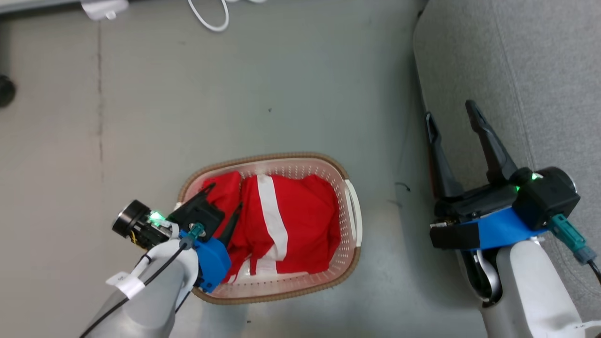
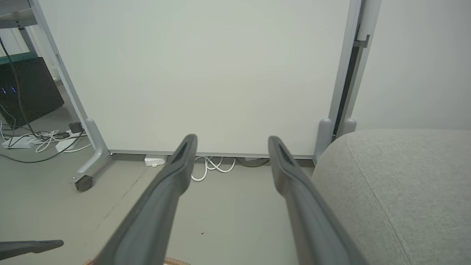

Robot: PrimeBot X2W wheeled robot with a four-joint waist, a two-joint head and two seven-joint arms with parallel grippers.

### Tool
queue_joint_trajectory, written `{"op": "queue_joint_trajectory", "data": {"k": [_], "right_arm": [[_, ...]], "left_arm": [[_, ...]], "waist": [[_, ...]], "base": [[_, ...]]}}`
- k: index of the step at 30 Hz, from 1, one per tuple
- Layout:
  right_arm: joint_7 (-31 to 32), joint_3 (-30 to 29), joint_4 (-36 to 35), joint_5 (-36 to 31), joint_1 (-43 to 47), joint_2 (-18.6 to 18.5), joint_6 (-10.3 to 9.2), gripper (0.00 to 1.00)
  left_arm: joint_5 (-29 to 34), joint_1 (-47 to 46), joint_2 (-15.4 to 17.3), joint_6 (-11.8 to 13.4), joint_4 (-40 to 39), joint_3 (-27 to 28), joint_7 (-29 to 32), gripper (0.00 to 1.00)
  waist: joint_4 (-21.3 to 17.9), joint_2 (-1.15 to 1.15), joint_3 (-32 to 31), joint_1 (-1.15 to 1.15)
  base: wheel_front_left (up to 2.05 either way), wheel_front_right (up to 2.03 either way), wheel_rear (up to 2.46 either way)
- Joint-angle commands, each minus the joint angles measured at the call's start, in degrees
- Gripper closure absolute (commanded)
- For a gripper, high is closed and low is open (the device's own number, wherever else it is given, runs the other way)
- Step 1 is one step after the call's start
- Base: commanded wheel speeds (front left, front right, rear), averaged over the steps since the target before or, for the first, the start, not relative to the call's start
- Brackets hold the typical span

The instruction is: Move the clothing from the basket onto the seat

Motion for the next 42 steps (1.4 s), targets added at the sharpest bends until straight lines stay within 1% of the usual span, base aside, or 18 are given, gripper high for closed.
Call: {"op": "queue_joint_trajectory", "data": {"k": [1, 8, 15, 25, 28, 37, 39, 40, 42], "right_arm": [[-0.18, 0.19, -0.52, -0.35, -1.62, -0.24, 0.03, 0.00], [-0.18, 0.15, -2.13, -0.79, -4.78, -0.24, 0.03, 0.00], [-0.18, -0.16, -3.50, -0.76, -6.97, -0.24, 0.03, 0.00], [-0.18, -0.45, -5.32, 0.22, -8.64, -0.23, 0.03, 0.00], [-0.18, -0.53, -6.05, 0.54, -8.80, -0.23, 0.03, 0.00], [-0.18, -0.20, -7.33, 1.41, -9.26, -0.23, 0.03, 0.00], [-0.18, -0.31, -7.46, 1.44, -9.33, -0.23, 0.03, 0.00], [-0.18, -0.39, -7.59, 1.45, -9.31, -0.23, 0.03, 0.00], [-0.18, -0.69, -7.58, 1.36, -9.28, -0.23, 0.03, 0.00]], "left_arm": [[-0.40, -2.80, 0.31, -0.05, 2.09, -1.42, -0.17, 0.00], [-1.56, -9.94, -0.26, -0.05, 12.55, -7.37, 0.29, 0.00], [-3.08, -15.36, -0.33, -0.05, 18.93, -11.70, 2.24, 0.00], [-5.33, -20.32, 1.79, -0.05, 21.80, -12.62, 8.74, 0.00], [-4.92, -22.00, 1.89, 0.02, 21.93, -13.12, 9.17, 0.00], [-4.08, -24.20, 2.17, 2.17, 22.36, -14.76, 12.74, 0.00], [-3.53, -24.24, 1.80, 2.89, 22.41, -15.44, 13.17, 0.64], [-3.56, -24.32, 1.54, 3.21, 22.39, -15.56, 12.96, 1.00], [-3.30, -24.16, 1.02, 3.62, 22.40, -16.01, 13.54, 1.00]], "waist": [[-1.54, 0.00, 4.17, -0.01], [-2.52, 0.00, 10.74, -0.01], [-3.65, 0.00, 16.10, -0.01], [-5.29, 0.00, 22.44, -0.01], [-5.70, 0.00, 24.24, -0.01], [-6.63, 0.00, 27.16, -0.01], [-6.71, 0.00, 27.40, -0.01], [-6.74, 0.00, 27.46, -0.01], [-6.68, 0.00, 27.48, -0.01]], "base": [[0.00, 0.00, 0.00], [0.00, 0.00, 0.00], [0.00, 0.00, 0.00], [0.00, 0.00, 0.00], [0.00, 0.00, 0.00], [0.00, 0.00, 0.00], [0.00, 0.00, 0.00], [0.00, 0.00, 0.00], [0.00, 0.00, 0.00]]}}
